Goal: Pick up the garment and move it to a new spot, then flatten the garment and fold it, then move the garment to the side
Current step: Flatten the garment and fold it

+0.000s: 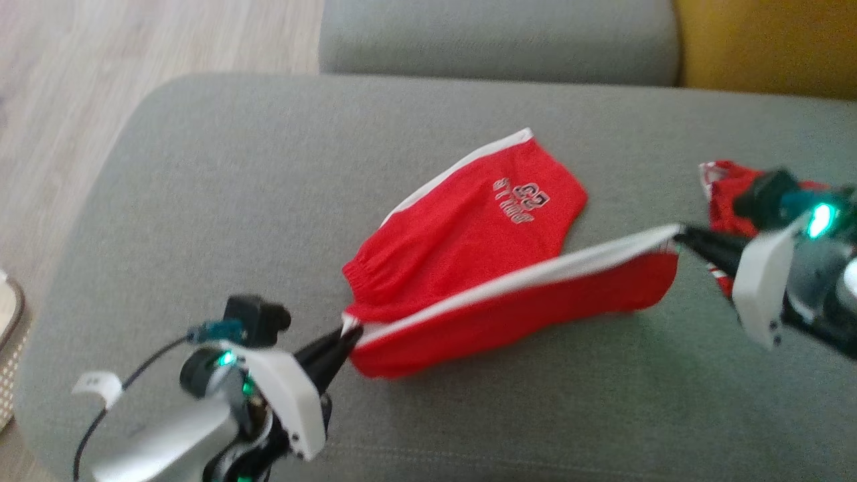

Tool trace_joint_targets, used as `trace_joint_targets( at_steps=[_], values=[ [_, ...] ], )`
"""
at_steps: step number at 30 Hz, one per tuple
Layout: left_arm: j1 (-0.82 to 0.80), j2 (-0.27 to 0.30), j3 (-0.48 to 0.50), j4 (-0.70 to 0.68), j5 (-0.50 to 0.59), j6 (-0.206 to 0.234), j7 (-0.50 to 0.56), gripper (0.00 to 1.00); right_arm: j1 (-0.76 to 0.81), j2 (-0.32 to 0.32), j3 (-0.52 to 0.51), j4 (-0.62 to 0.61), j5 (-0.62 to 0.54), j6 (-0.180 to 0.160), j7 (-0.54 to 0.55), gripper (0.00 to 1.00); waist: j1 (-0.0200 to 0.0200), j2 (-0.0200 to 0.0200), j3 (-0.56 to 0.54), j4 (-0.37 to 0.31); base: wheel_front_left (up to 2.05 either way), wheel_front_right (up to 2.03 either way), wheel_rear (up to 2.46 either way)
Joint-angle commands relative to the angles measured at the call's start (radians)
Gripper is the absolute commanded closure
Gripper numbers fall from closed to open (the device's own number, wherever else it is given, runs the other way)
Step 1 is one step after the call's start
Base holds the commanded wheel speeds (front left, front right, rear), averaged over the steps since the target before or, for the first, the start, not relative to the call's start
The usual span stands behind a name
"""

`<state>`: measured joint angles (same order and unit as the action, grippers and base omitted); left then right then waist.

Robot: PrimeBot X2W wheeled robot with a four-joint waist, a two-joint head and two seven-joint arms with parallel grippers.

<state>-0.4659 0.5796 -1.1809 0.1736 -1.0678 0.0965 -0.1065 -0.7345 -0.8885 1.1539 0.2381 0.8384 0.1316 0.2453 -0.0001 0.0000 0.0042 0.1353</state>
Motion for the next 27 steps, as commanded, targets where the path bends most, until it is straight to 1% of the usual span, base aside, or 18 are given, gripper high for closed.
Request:
trace_joint_targets(
  at_steps=[1,9,12,13,16,21,27],
  values=[
    [-0.072,0.018,0.053,-0.019,-0.003,0.0,-0.012,1.0,-0.033,-0.019,-0.027,0.002,-0.012,-0.001,-0.006,1.0,0.0001,0.0,0.04,0.023,0.0,0.0,0.0],
    [-0.197,-0.05,0.1,0.04,0.01,-0.041,-0.043,1.0,-0.229,0.056,-0.04,0.105,-0.082,-0.001,0.001,1.0,0.0001,0.0,0.177,0.086,0.0,0.0,0.0],
    [-0.247,-0.081,0.117,0.086,0.015,-0.058,-0.058,1.0,-0.31,0.081,-0.019,0.151,-0.107,-0.001,0.005,1.0,0.0001,0.0,0.229,0.112,0.0,0.0,0.0],
    [-0.276,-0.103,0.126,0.123,0.015,-0.07,-0.066,1.0,-0.36,0.096,0.002,0.186,-0.123,-0.001,0.009,1.0,0.0001,0.0,0.258,0.127,0.0,0.0,0.0],
    [-0.316,-0.138,0.138,0.181,0.015,-0.089,-0.08,1.0,-0.426,0.122,0.036,0.241,-0.136,-0.001,0.01,1.0,0.0001,0.0,0.296,0.143,0.0,0.0,0.0],
    [-0.372,-0.19,0.141,0.278,0.027,-0.128,-0.097,1.0,-0.51,0.171,0.07,0.336,-0.153,-0.001,-0.014,1.0,0.0001,0.0,0.349,0.161,0.0,0.0,0.0],
    [-0.424,-0.244,0.139,0.387,0.038,-0.166,-0.113,1.0,-0.558,0.226,0.096,0.443,-0.164,-0.001,-0.041,1.0,0.0001,0.0,0.395,0.171,0.0,0.0,0.0]
  ],
)
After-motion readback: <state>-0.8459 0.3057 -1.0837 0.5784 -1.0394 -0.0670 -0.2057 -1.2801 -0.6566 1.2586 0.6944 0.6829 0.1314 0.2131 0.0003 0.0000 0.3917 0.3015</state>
